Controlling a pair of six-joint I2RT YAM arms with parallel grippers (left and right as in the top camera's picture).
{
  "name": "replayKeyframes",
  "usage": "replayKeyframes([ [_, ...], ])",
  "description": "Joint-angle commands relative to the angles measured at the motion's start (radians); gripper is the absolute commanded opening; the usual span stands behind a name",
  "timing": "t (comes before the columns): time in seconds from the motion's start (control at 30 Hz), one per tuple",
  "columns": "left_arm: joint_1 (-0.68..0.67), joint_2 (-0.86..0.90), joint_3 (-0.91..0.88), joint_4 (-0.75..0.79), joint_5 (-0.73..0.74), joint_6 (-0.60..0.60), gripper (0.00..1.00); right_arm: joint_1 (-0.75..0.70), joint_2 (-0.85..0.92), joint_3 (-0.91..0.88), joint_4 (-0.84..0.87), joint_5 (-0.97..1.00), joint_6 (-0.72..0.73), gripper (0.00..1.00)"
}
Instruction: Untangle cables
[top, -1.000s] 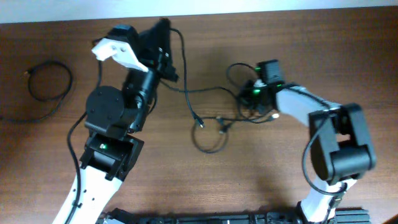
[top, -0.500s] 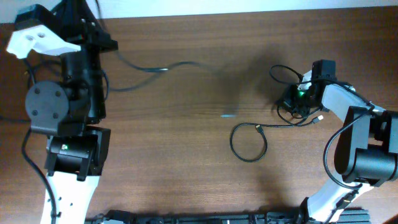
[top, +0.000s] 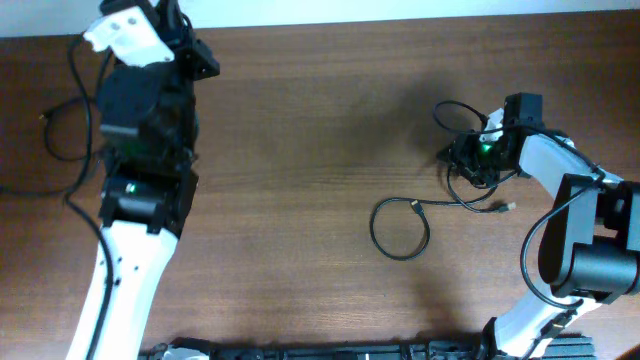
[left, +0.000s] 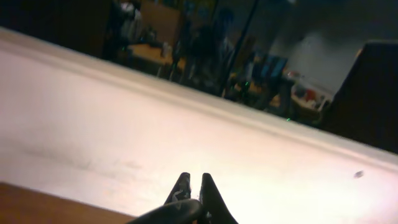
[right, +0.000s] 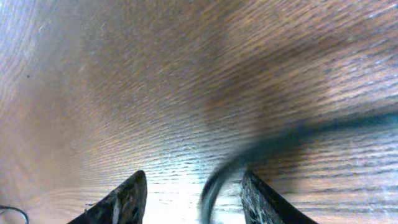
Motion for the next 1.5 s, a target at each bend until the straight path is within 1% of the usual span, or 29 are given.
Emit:
replayKeyframes([
  [0.0, 0.039, 0.062, 0.018, 0.089, -0.011, 0.016, 0.0, -0.014, 0.116, -0.085, -0.043, 0.247, -0.014, 0.77],
  [0.03, 0.055, 0.089, 0.018, 0.151, -0.011, 0.016, 0.0, -0.014, 0.116, -0.085, -0.043, 0.247, -0.014, 0.99],
  [0.07, 0.066, 0.107, 0.018, 0.194, -0.011, 0.016, 0.0, -0.014, 0.116, -0.085, -0.043, 0.247, -0.014, 0.99],
  [0.1, 0.089, 0.145, 0.018, 0.278, -0.011, 0.016, 0.0, -0.014, 0.116, -0.085, -0.043, 0.247, -0.014, 0.99],
  [0.17, 0.112, 0.185, 0.018, 0.351, -0.011, 0.016, 0.0, -0.014, 0.116, -0.085, -0.043, 0.247, -0.014, 0.99],
  [0.4, 0.174, 0.344, 0.03, 0.498, -0.006, 0.016, 0.0, -0.014, 0.116, -0.085, -0.039, 0.247, -0.014, 0.99],
  [0.5, 0.195, 0.44, 0.075, 0.535, -0.006, 0.016, 0.0, -0.014, 0.116, -0.085, -0.039, 0.247, -0.014, 0.99],
  [0.73, 0.246, 0.723, 0.278, 0.526, 0.0, 0.016, 0.0, -0.014, 0.116, -0.085, -0.039, 0.247, -0.014, 0.99],
  [0.87, 0.256, 0.843, 0.364, 0.502, 0.121, 0.007, 0.0, -0.014, 0.116, -0.085, -0.039, 0.247, -0.014, 0.99],
  [0.93, 0.254, 0.876, 0.371, 0.488, 0.137, -0.036, 0.0, -0.014, 0.116, -0.085, -0.039, 0.247, -0.014, 0.99],
  [1.03, 0.245, 0.924, 0.371, 0.451, 0.137, -0.14, 0.0, -0.014, 0.116, -0.085, -0.039, 0.247, -0.014, 0.99],
  [1.17, 0.22, 0.927, 0.371, 0.29, 0.151, -0.154, 0.0, -0.014, 0.116, -0.085, -0.039, 0.247, -0.014, 0.99],
  [1.23, 0.216, 0.927, 0.371, 0.161, 0.151, -0.154, 0.0, -0.014, 0.116, -0.085, -0.039, 0.247, -0.014, 0.99],
  [1.3, 0.216, 0.927, 0.371, 0.076, 0.151, -0.154, 0.0, -0.014, 0.116, -0.085, -0.039, 0.247, -0.014, 0.98],
  [1.33, 0.216, 0.927, 0.371, 0.047, 0.151, -0.154, 0.23, -0.014, 0.116, -0.085, -0.039, 0.247, -0.014, 0.99],
  [1.37, 0.216, 0.927, 0.371, 0.023, 0.152, -0.154, 0.55, -0.014, 0.116, -0.085, -0.039, 0.247, -0.014, 0.99],
  [1.4, 0.216, 0.926, 0.371, -0.006, 0.158, -0.154, 0.8, -0.014, 0.116, -0.085, -0.039, 0.247, -0.014, 0.99],
  [1.43, 0.216, 0.926, 0.371, -0.027, 0.172, -0.154, 0.99, -0.014, 0.116, -0.085, -0.039, 0.247, -0.014, 0.99],
  [1.47, 0.216, 0.926, 0.371, -0.055, 0.204, -0.154, 0.99, -0.014, 0.116, -0.085, -0.039, 0.247, -0.014, 0.99],
])
